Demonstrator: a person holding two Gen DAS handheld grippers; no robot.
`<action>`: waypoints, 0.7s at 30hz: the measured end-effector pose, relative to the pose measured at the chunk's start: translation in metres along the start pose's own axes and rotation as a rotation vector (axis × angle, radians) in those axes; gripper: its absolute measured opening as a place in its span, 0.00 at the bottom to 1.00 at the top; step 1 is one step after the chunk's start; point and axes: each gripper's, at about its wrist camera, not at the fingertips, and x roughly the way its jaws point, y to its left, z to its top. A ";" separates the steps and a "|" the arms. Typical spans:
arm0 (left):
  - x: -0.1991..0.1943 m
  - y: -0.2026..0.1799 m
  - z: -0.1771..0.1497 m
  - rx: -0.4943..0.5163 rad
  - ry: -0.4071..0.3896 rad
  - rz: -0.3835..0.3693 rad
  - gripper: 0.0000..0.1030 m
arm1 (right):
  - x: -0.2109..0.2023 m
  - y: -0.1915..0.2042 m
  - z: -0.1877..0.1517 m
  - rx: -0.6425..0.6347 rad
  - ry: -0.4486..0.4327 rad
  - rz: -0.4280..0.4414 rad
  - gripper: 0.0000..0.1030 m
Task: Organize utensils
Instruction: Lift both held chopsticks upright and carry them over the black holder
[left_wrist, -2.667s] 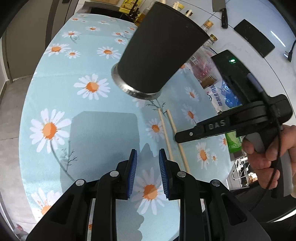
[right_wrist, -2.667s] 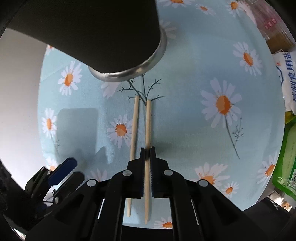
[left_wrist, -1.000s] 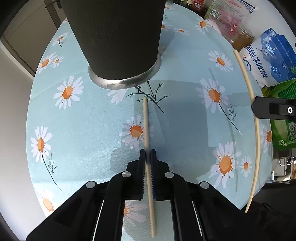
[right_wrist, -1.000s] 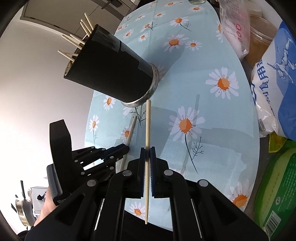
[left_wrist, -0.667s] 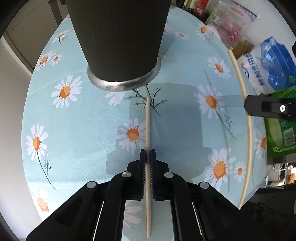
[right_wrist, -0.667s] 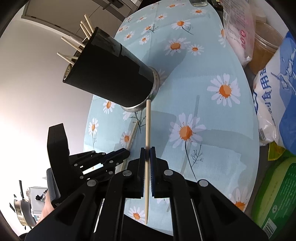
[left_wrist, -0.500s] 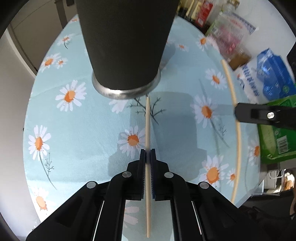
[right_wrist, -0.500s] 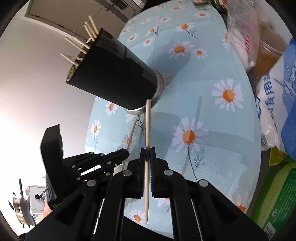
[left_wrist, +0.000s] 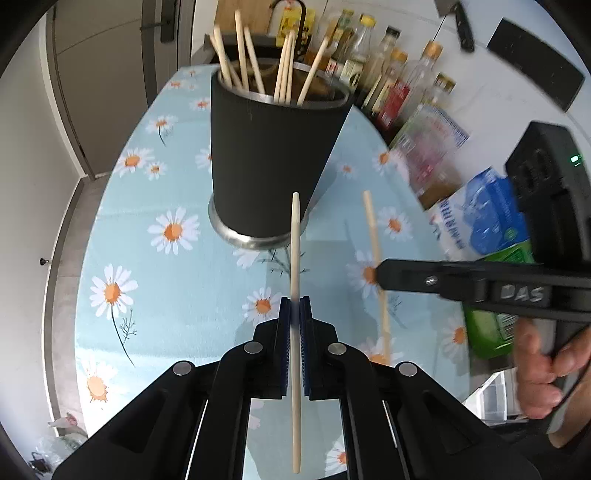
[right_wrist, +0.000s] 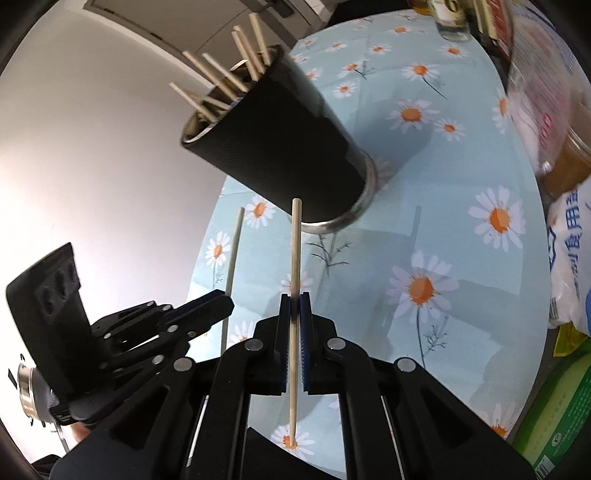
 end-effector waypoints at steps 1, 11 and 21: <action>-0.004 0.000 0.001 -0.001 -0.012 -0.003 0.04 | -0.001 0.003 0.001 -0.004 -0.002 0.007 0.06; -0.047 -0.004 0.025 0.013 -0.168 -0.026 0.04 | -0.035 0.036 0.029 -0.093 -0.147 0.034 0.06; -0.078 0.000 0.066 0.007 -0.346 -0.048 0.04 | -0.069 0.076 0.060 -0.244 -0.344 0.016 0.06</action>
